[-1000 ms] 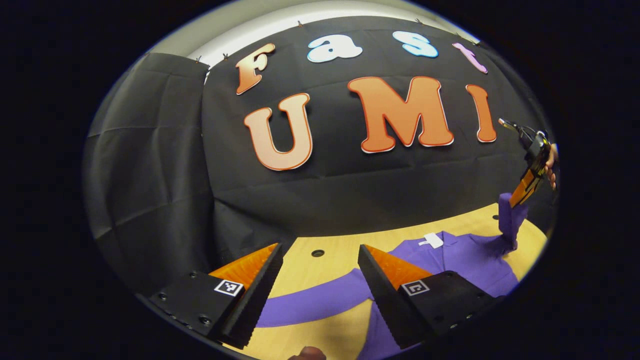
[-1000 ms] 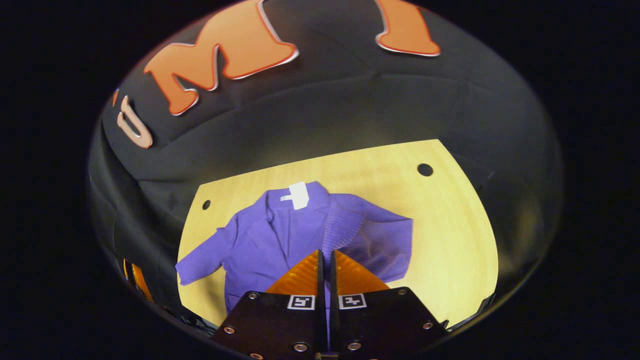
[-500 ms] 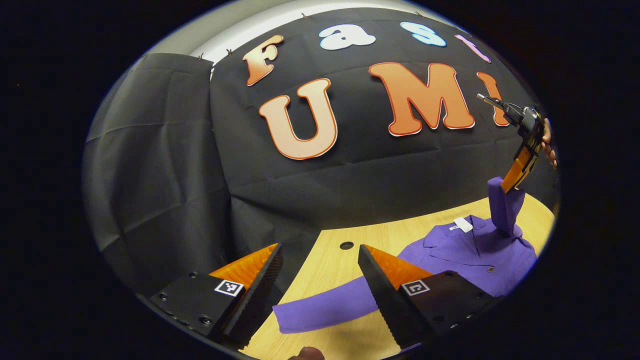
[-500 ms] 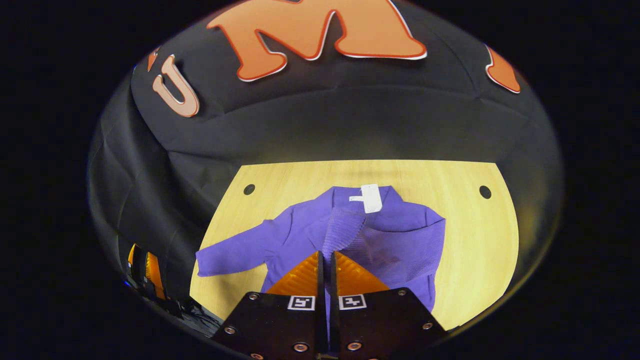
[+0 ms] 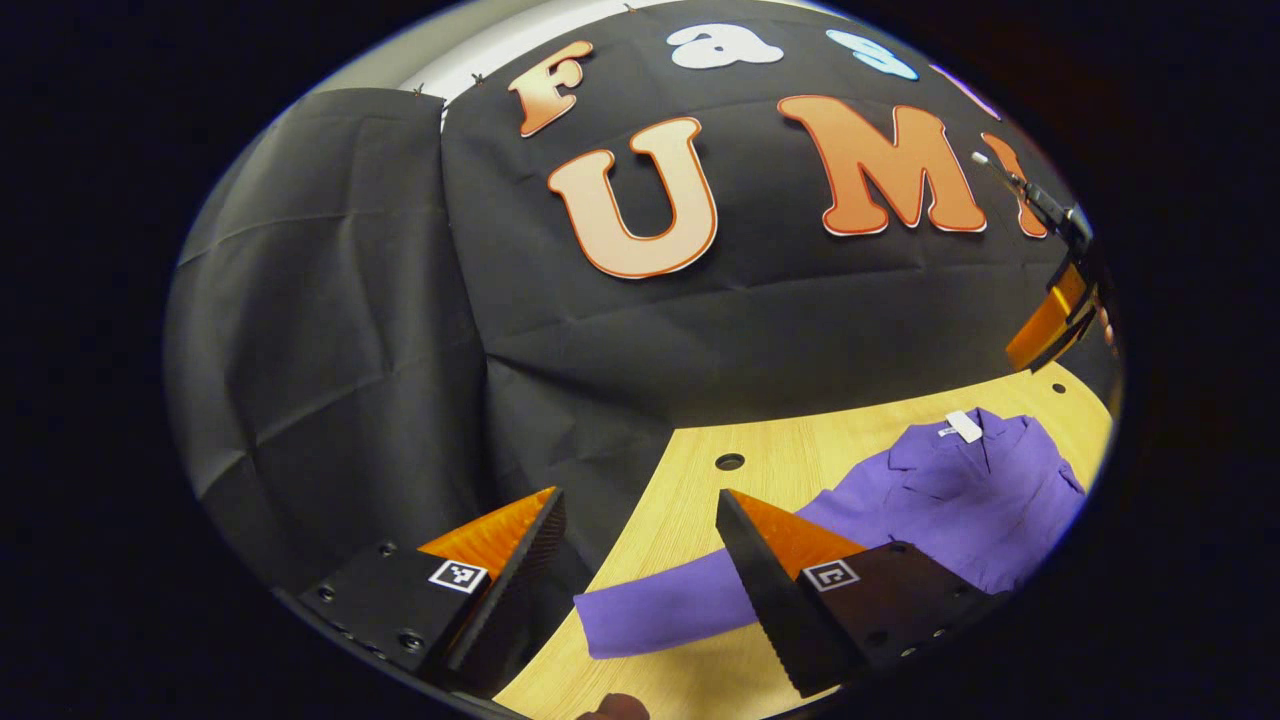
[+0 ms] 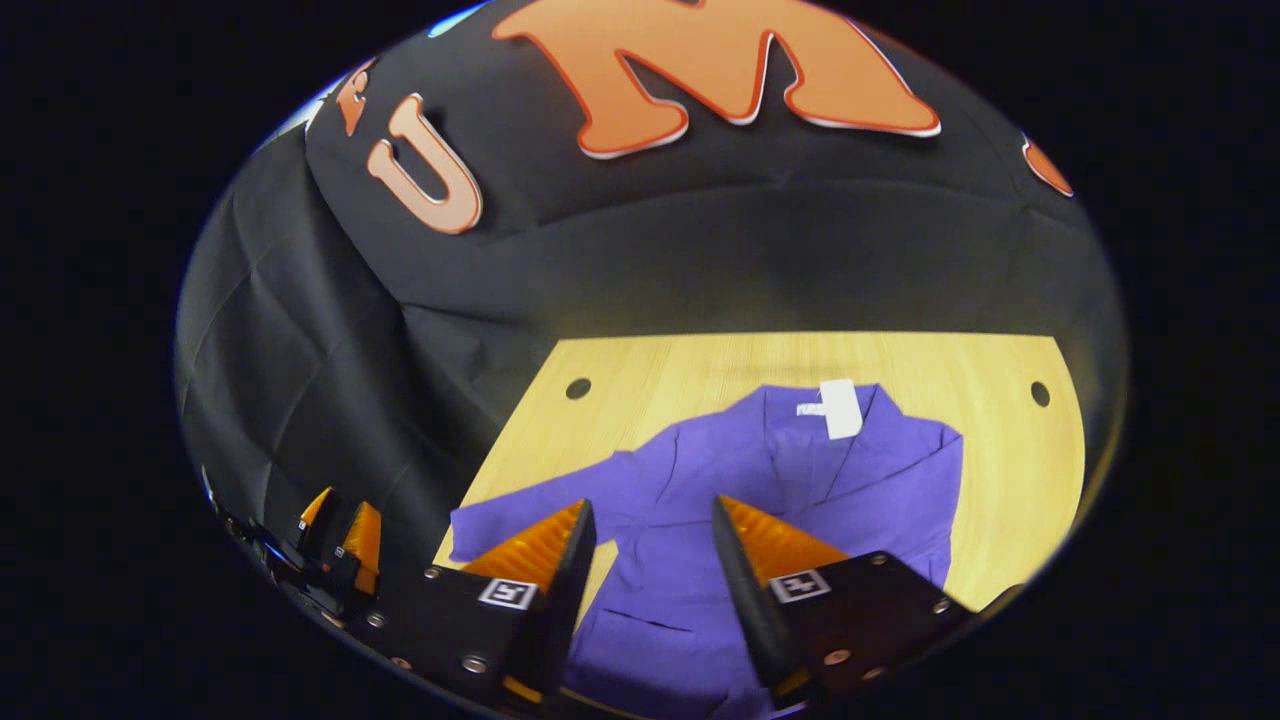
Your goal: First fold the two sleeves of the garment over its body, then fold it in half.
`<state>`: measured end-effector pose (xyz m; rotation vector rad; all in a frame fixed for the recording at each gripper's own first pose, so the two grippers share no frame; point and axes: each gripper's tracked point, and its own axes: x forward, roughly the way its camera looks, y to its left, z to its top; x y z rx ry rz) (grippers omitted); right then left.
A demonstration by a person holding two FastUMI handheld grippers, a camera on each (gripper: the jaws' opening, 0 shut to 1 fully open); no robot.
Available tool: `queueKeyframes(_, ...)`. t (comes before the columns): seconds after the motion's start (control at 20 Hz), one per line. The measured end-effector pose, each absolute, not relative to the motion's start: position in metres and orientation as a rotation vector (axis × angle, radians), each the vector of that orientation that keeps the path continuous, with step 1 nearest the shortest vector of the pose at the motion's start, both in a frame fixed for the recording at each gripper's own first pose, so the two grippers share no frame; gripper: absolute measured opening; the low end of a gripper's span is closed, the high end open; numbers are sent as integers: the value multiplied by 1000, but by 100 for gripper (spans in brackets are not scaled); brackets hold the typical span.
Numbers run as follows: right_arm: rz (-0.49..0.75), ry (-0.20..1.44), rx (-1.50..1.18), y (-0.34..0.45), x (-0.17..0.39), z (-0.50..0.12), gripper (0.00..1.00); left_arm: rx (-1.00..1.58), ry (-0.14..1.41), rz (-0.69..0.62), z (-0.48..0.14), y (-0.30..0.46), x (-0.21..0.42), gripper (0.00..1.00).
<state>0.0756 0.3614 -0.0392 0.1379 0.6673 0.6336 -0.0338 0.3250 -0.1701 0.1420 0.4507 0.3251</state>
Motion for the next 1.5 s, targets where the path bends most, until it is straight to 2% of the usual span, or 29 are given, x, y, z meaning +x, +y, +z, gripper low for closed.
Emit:
queueKeyframes(0.05,616,620,129,350,80,-31,78,131,470,325,-175,327,-35,99)
queueKeyframes(0.1,588,561,110,335,85,-20,90,104,503,324,-185,330,-34,99)
queueKeyframes(0.15,564,515,96,325,88,-10,96,77,536,325,-193,332,-34,99)
queueKeyframes(0.4,431,295,-26,252,92,31,96,-126,751,338,-243,347,-36,99)
queueKeyframes(0.45,402,267,-49,239,91,35,100,-156,799,340,-249,347,-39,99)
queueKeyframes(0.5,383,243,-63,231,87,42,95,-183,839,348,-256,349,-41,99)
queueKeyframes(0.7,320,185,-71,196,69,54,96,-266,992,369,-287,350,-47,99)
queueKeyframes(0.75,312,177,-62,192,64,55,100,-269,1025,368,-295,350,-48,100)
queueKeyframes(0.8,300,160,-47,184,54,58,96,-288,1072,368,-309,352,-49,100)
queueKeyframes(0.85,290,143,-42,178,49,61,96,-310,1105,369,-316,354,-51,100)
queueKeyframes(0.9,273,130,-41,171,42,62,100,-333,1136,372,-324,359,-55,99)
queueKeyframes(0.95,260,119,-38,167,36,63,95,-368,1183,366,-336,363,-59,99)
queueKeyframes(1.15,199,97,-15,149,4,62,95,-421,1321,347,-367,365,-70,100)
queueKeyframes(1.2,181,104,-5,145,-4,56,100,-439,1339,334,-371,364,-68,100)
queueKeyframes(1.3,146,134,0,137,-13,43,100,-421,1389,327,-390,371,-69,98)
queueKeyframes(1.35,132,144,-2,136,-16,39,95,-416,1410,326,-396,370,-69,98)
queueKeyframes(1.5,121,193,-25,134,-30,22,95,-439,1471,332,-419,370,-71,98)
